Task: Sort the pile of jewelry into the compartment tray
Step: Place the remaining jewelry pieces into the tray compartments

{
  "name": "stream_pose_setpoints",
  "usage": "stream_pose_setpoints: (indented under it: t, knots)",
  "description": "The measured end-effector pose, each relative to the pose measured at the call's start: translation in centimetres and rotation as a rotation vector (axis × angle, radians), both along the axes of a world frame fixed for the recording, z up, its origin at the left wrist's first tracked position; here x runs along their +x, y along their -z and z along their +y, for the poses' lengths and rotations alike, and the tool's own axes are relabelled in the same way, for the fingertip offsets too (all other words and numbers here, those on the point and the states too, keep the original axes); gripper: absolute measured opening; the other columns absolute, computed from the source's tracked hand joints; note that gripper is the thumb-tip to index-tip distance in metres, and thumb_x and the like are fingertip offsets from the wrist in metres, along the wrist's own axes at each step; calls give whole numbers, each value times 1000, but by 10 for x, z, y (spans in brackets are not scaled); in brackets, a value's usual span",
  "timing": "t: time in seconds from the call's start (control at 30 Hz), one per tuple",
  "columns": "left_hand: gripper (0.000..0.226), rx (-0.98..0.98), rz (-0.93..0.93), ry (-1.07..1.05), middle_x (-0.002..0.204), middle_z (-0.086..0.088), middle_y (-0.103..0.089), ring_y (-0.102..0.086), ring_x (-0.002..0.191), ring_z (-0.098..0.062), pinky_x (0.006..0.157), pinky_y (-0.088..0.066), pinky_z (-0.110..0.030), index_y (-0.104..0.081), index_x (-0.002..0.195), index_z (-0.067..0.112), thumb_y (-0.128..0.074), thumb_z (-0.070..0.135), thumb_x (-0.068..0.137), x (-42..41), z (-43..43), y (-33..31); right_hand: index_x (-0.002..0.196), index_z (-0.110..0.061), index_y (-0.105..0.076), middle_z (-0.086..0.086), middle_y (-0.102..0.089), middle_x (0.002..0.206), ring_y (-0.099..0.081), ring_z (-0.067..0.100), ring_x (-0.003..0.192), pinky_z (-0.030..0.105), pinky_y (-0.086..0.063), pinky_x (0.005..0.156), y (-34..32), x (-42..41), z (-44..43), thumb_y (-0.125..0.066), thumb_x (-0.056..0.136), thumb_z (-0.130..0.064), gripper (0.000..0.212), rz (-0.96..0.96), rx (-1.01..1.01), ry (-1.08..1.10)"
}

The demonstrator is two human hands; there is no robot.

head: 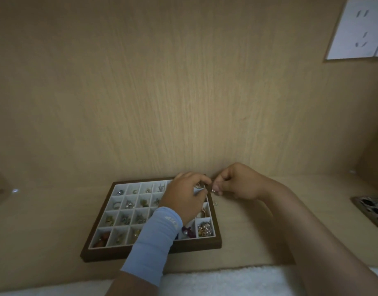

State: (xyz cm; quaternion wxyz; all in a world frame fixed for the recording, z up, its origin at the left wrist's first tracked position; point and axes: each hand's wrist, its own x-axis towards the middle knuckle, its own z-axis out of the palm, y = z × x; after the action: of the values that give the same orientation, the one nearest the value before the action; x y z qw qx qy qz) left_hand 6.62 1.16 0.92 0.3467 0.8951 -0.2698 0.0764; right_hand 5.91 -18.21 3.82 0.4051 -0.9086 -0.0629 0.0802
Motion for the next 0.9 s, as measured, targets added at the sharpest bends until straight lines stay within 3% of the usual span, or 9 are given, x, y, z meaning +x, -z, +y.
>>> stream_pose_setpoints:
  t: [0.1,0.2,0.43,0.73,0.8,0.9]
  knots:
    - [24,-72,39,-17,103,20,-64,-54,101,3,95,-47,-25,-66,107,36,-62,20,89,1,3,-1,77,-10,-74,-6,-59,53,-45,8,47,22,-39,54,-1,-4,-1,-65,96,-18,23,24,92,-4]
    - [25,-130,80,-4,95,20,-67,-59,93,4,91,-52,-29,-67,103,35,-66,18,86,2,4,-2,77,-15,-74,-8,-65,59,-47,10,49,25,-41,55,-3,-6,0,-64,97,-18,23,25,167,-8]
    - [17,-221,149,-8,86,20,-69,-61,86,-1,84,-55,-34,-70,94,37,-74,29,80,0,7,-8,78,-15,-77,-3,-69,68,-48,9,51,18,-40,50,-11,-8,8,-65,96,-18,21,16,278,-7]
    - [9,-375,168,-37,83,10,-72,-66,80,-3,79,-56,-24,-74,90,28,-74,23,83,4,20,-25,80,-3,-74,5,-63,63,-49,10,52,18,-40,49,-19,-4,23,-72,91,-24,24,-66,364,80]
    - [8,-375,167,-59,83,11,-71,-65,80,-2,78,-55,-23,-73,91,29,-74,24,84,5,22,-26,78,-9,-74,-2,-67,64,-57,6,54,18,-45,56,-19,-2,20,-72,91,-21,18,-135,304,111]
    - [6,-269,158,-47,85,16,-68,-61,80,2,78,-50,-21,-73,91,34,-71,32,85,1,16,-24,77,-26,-77,-12,-74,76,-67,0,73,25,-53,74,-10,7,4,-73,87,-20,12,-255,-45,180]
